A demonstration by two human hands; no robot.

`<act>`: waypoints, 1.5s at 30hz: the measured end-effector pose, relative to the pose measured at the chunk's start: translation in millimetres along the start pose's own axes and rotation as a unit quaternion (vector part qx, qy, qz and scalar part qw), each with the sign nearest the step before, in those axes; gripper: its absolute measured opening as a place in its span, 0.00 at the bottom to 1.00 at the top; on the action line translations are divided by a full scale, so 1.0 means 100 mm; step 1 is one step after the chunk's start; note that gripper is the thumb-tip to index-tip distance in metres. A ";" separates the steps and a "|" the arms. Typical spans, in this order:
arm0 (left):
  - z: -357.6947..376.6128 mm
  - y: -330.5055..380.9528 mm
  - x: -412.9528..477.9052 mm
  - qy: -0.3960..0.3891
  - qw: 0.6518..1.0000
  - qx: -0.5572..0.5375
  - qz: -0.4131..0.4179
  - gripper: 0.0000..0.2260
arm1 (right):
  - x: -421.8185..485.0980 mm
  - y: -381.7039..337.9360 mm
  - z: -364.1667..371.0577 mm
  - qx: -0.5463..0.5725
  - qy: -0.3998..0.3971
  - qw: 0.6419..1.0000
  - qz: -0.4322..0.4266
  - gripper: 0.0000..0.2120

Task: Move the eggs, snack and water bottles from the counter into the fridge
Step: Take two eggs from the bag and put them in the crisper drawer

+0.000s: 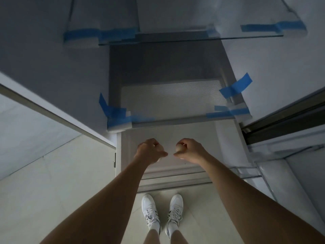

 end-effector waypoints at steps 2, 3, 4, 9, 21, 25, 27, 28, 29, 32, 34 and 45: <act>0.01 -0.06 0.04 -0.002 1.000 0.020 -0.013 0.23 | 0.06 0.06 0.02 -0.017 0.001 1.000 0.013 0.20; 0.02 -0.10 0.06 -0.001 0.999 0.025 -0.022 0.23 | 0.09 0.10 0.03 -0.020 0.003 1.000 0.022 0.21; 0.03 -0.15 0.08 0.001 0.999 0.027 -0.032 0.24 | 0.11 0.14 0.04 -0.023 0.004 0.999 0.030 0.21; 0.09 -0.23 0.08 0.026 0.999 0.022 -0.018 0.21 | 0.18 0.24 0.12 -0.069 0.000 0.997 0.042 0.23; 0.05 -0.25 0.14 0.062 0.998 -0.029 0.005 0.21 | 0.25 0.13 0.10 -0.105 -0.001 0.994 -0.024 0.22; 0.06 -0.27 0.15 0.061 0.997 -0.039 -0.003 0.21 | 0.27 0.21 0.11 -0.077 0.010 0.997 0.003 0.22; 0.05 -0.29 0.16 0.062 0.997 -0.039 -0.008 0.22 | 0.27 0.22 0.12 -0.076 0.009 0.997 0.008 0.23; 0.04 -0.30 0.16 0.063 0.997 -0.040 -0.009 0.22 | 0.27 0.22 0.12 -0.077 0.009 0.997 0.008 0.23; 0.04 -0.31 0.16 0.063 0.997 -0.041 -0.009 0.22 | 0.27 0.23 0.12 -0.077 0.009 0.997 0.009 0.24; 0.05 -0.30 0.16 0.058 0.998 -0.038 -0.007 0.21 | 0.27 0.22 0.12 -0.078 0.011 0.997 0.005 0.24; 0.05 -0.29 0.17 0.054 0.998 -0.037 -0.005 0.21 | 0.27 0.21 0.11 -0.083 0.012 0.996 -0.002 0.24; 0.05 -0.25 0.14 0.032 0.999 -0.010 -0.001 0.26 | 0.27 0.21 0.11 -0.094 0.010 0.996 -0.009 0.26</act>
Point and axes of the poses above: each hand's wrist, its own x-axis towards the middle knuckle, its own z-axis out of the palm, y = z × x, the point moved 7 cm from there along x, towards the middle knuckle, and after that the axes turned 7 degrees about -z, right-handed, at the moved point
